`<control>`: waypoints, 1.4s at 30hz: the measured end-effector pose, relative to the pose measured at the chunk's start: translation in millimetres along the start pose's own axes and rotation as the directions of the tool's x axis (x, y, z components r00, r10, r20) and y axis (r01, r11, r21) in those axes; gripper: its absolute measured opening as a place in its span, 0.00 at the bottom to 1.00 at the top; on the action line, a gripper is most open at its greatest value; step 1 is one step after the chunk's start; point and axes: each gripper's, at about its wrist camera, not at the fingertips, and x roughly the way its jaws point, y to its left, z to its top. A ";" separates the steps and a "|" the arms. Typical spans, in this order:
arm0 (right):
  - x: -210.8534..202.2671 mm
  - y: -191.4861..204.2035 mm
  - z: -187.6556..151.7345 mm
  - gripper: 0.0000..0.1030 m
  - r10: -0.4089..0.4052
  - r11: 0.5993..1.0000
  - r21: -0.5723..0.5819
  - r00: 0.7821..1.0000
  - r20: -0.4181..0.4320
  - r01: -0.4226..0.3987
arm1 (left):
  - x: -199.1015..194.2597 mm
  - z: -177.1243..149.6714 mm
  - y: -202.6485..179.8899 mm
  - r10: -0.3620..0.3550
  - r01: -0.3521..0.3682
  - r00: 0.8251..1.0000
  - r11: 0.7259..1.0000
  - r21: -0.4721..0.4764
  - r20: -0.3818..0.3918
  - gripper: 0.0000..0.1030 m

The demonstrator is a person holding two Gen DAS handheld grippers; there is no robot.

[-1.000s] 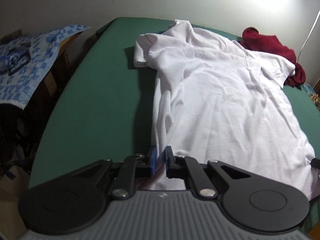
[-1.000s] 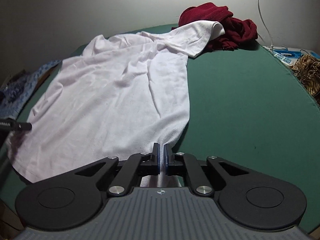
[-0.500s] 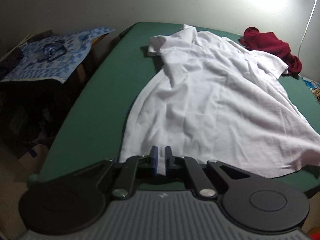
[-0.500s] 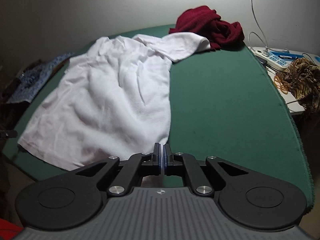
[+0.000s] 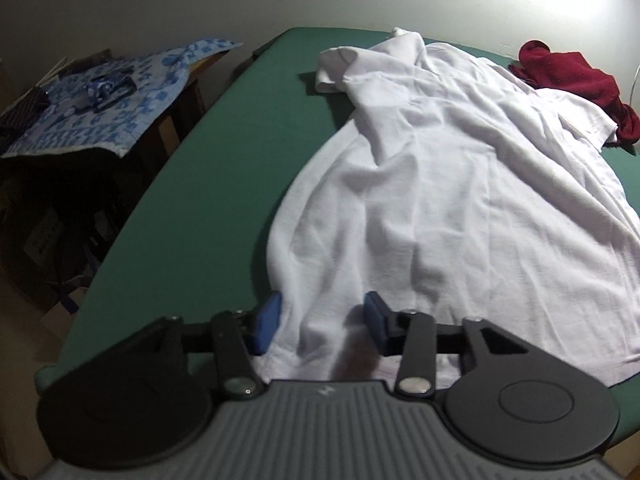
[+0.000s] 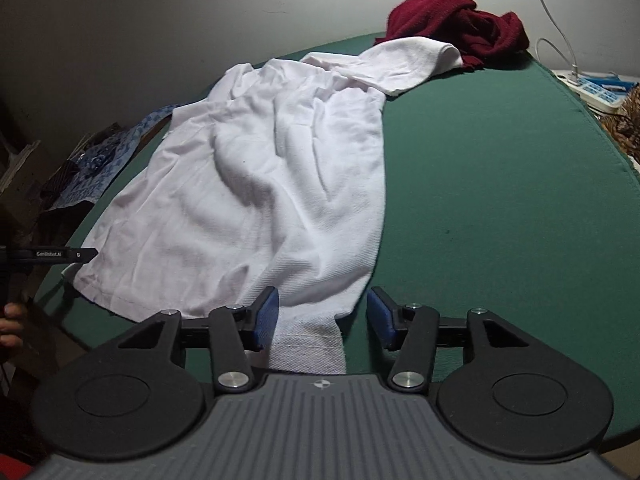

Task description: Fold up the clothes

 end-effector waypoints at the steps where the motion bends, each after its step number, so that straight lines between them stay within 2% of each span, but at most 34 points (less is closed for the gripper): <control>1: 1.5 2.1 -1.9 0.16 -0.007 1.000 -0.013 1.000 0.013 0.007 | -6.3 4.0 -1.1 -0.010 0.011 1.000 1.000 -0.010 0.014 0.01; 3: 5.2 1.7 1.3 0.07 -0.023 1.000 -0.008 1.000 0.016 0.023 | -19.0 11.9 -3.3 -0.031 0.032 0.999 0.999 -0.029 0.042 0.00; 5: 8.9 -7.9 16.0 0.05 0.009 0.997 0.072 1.000 0.000 -0.009 | -31.7 19.9 -5.5 -0.051 0.054 0.996 0.997 -0.047 0.070 0.00; 7: -6.5 -20.7 39.8 0.05 0.047 0.984 0.166 0.996 0.070 -0.058 | -44.4 27.8 -7.8 -0.070 0.077 0.993 0.995 -0.065 0.099 0.00; 8: -21.8 -26.0 52.1 0.05 0.082 0.973 0.204 0.989 0.126 -0.107 | -50.8 31.8 -8.9 -0.080 0.088 0.990 0.993 -0.073 0.114 0.00; 10: -59.5 -32.1 72.6 0.04 0.158 0.948 0.232 0.956 0.247 -0.216 | -62.9 23.3 -5.9 -0.083 0.093 0.991 0.992 -0.090 0.105 0.00; 12: -93.4 -28.8 82.1 0.04 0.189 0.959 0.149 0.935 0.299 -0.242 | -75.0 13.8 -2.5 -0.086 0.096 0.992 0.990 -0.107 0.095 0.01; 14: -102.4 -26.8 77.5 0.04 0.170 0.973 0.110 0.955 0.244 -0.201 | -87.1 4.2 0.8 -0.089 0.099 0.992 0.987 -0.124 0.084 0.01; 17: -78.9 -33.6 41.8 0.04 0.130 0.977 0.160 0.990 0.055 -0.137 | -105.3 -10.1 5.8 -0.094 0.103 0.993 0.983 -0.149 0.069 0.01; 18: -68.2 -33.7 27.8 0.04 0.111 0.981 0.162 0.994 -0.003 -0.109 | -95.7 -20.3 7.7 -0.081 0.084 0.996 0.983 -0.162 0.030 0.01; 20: -53.9 -31.3 8.4 0.04 0.085 0.985 0.155 0.995 -0.055 -0.076 | -93.5 -26.3 8.3 -0.063 0.066 0.998 0.986 -0.154 0.019 0.01; 23: -58.9 -27.8 5.5 0.04 0.121 0.976 0.188 0.992 -0.029 -0.113 | -92.3 -33.7 9.1 -0.039 0.040 0.999 0.990 -0.138 0.011 0.01; 26: -78.3 -20.9 11.2 0.04 0.137 0.979 0.150 0.990 0.021 -0.139 | -91.1 -41.0 9.8 -0.014 0.014 1.000 0.992 -0.122 0.004 0.03; 30: -61.9 -25.2 -5.9 0.05 0.050 0.997 0.072 0.992 -0.112 -0.042 | -66.1 -59.9 7.1 0.031 -0.037 0.993 0.998 -0.051 -0.116 0.03; 33: -62.8 -33.7 -13.2 0.14 0.036 0.993 0.120 0.982 -0.186 -0.014 | -66.6 -72.6 13.5 0.076 -0.081 0.985 0.996 -0.026 -0.157 0.03; 35: -72.8 -35.2 -8.1 0.20 0.041 0.991 0.129 0.988 -0.147 -0.022 | -76.4 -76.6 22.1 0.119 -0.120 0.982 0.993 0.000 -0.148 0.07; 37: -77.0 -29.0 2.6 0.20 0.052 0.994 0.097 0.995 -0.088 -0.043 | -85.9 -71.0 30.2 0.175 -0.174 0.976 0.985 0.021 -0.130 0.06; 39: -69.1 -19.3 12.6 0.19 0.078 0.996 0.055 0.995 -0.054 -0.075 | -95.4 -55.4 29.6 0.170 -0.170 0.983 0.985 0.012 -0.064 0.06; 40: -59.6 -14.2 17.0 0.18 0.085 0.996 0.041 0.995 -0.049 -0.083 | -97.8 -46.3 23.9 0.143 -0.143 0.989 0.990 0.001 -0.026 0.06; 42: -36.1 -4.2 25.1 0.18 0.088 0.996 0.024 0.995 -0.053 -0.087 | -83.6 -33.9 0.3 0.090 -0.090 0.996 0.995 0.039 -0.003 0.07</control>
